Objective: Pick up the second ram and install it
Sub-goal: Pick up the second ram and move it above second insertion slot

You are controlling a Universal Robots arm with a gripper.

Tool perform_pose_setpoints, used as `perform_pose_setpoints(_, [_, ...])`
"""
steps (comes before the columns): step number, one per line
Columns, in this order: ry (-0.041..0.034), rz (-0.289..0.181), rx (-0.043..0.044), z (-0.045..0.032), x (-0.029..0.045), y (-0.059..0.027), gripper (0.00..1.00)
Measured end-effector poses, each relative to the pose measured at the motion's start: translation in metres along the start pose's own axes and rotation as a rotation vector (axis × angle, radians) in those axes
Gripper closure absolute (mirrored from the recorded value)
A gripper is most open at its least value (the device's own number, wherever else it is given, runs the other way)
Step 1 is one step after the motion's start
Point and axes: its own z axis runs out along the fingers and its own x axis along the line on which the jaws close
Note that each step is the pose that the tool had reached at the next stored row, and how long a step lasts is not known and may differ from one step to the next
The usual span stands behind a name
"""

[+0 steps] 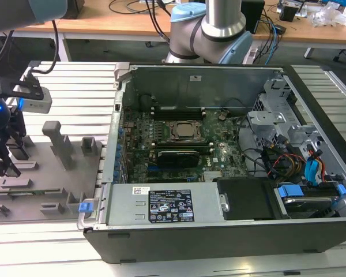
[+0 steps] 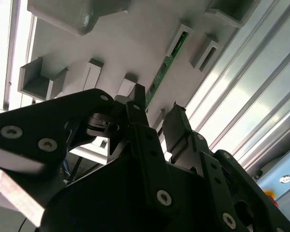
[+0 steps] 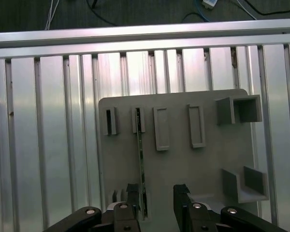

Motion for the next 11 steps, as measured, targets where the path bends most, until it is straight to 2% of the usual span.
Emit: perform_pose_setpoints(11, [0.0002,-0.003,-0.0001,0.0108,0.0040,-0.0007,0.58])
